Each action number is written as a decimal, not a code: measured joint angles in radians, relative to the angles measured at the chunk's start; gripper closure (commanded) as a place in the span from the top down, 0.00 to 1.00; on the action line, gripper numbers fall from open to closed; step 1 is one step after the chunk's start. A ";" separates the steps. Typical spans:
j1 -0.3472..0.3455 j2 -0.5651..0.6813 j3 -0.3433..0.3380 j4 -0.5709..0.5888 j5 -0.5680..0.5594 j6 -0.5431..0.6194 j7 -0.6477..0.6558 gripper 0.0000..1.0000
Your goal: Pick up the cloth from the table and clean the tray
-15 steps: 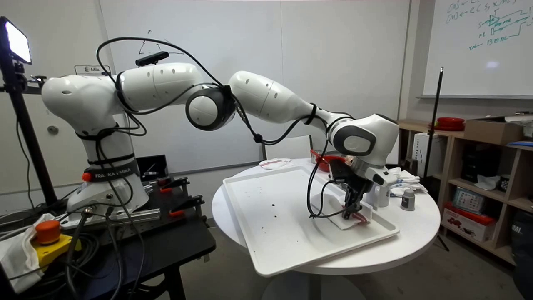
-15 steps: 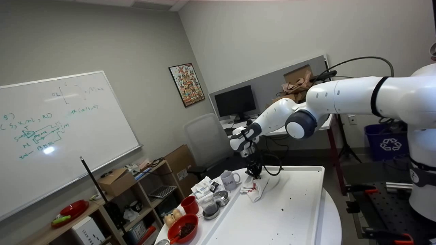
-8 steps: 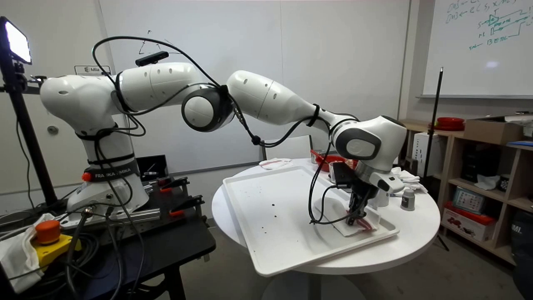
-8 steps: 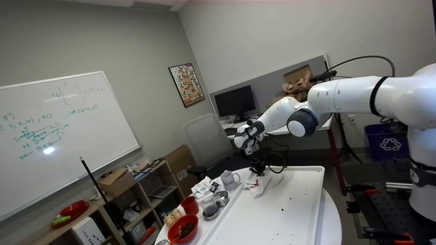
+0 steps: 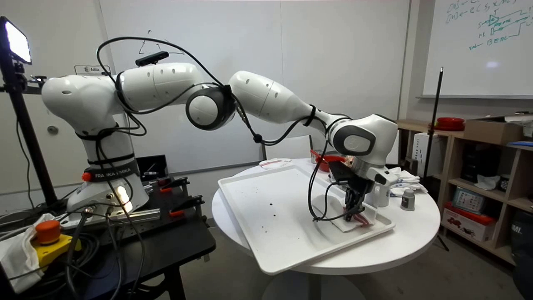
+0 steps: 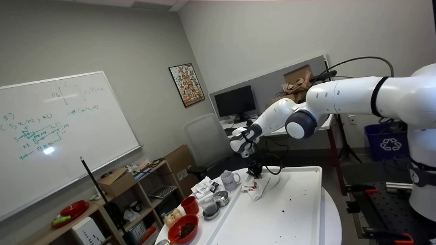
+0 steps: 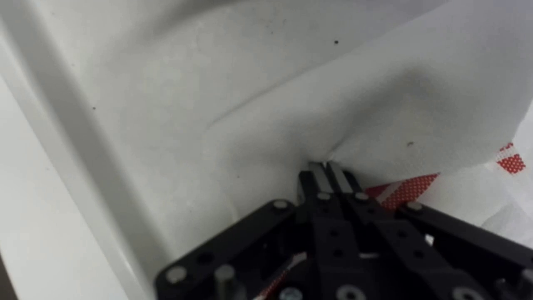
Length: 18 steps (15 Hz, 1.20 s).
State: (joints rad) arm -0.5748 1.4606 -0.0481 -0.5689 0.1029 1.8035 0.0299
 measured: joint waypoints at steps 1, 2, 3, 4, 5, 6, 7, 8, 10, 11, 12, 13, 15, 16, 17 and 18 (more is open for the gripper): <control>0.004 0.000 -0.002 0.000 -0.006 0.000 -0.016 0.01; 0.007 0.000 -0.004 0.000 -0.012 0.000 -0.032 0.01; 0.009 0.000 -0.004 0.000 -0.017 0.000 -0.049 0.01; 0.011 0.000 -0.005 0.000 -0.022 0.000 -0.063 0.01; 0.013 0.000 -0.005 0.000 -0.027 0.000 -0.077 0.01; 0.015 0.000 -0.006 0.000 -0.032 0.000 -0.090 0.01; 0.017 0.000 -0.006 0.001 -0.037 0.000 -0.101 0.01; 0.021 0.000 -0.008 0.001 -0.044 -0.001 -0.114 0.01; 0.032 0.000 -0.013 0.001 -0.063 -0.002 -0.146 0.01; 0.039 0.000 -0.019 0.001 -0.074 -0.003 -0.162 0.01; 0.048 0.000 -0.024 0.001 -0.086 -0.003 -0.177 0.01; 0.057 0.000 -0.030 0.001 -0.099 -0.003 -0.191 0.01; 0.076 0.000 -0.042 -0.001 -0.128 -0.003 -0.210 0.01; 0.086 0.000 -0.048 -0.002 -0.141 -0.003 -0.217 0.01; 0.096 0.000 -0.054 -0.003 -0.154 -0.003 -0.225 0.01; 0.106 0.000 -0.060 -0.005 -0.166 -0.003 -0.230 0.01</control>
State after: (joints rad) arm -0.4693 1.4611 -0.1079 -0.5735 -0.0628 1.8003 -0.2004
